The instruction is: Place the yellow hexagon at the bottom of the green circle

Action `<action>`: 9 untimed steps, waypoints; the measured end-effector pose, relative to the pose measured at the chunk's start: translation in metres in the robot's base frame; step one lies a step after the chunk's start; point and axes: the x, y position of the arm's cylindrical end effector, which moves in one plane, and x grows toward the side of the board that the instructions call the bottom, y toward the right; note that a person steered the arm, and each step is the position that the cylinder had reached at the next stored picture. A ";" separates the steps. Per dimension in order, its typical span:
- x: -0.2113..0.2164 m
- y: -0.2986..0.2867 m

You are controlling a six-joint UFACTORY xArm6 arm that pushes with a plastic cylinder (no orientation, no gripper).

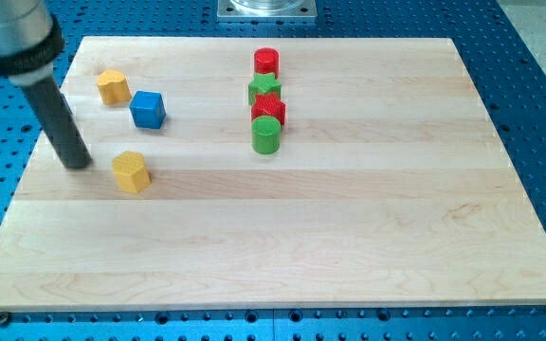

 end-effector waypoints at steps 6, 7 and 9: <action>0.020 0.170; 0.008 0.189; 0.045 0.190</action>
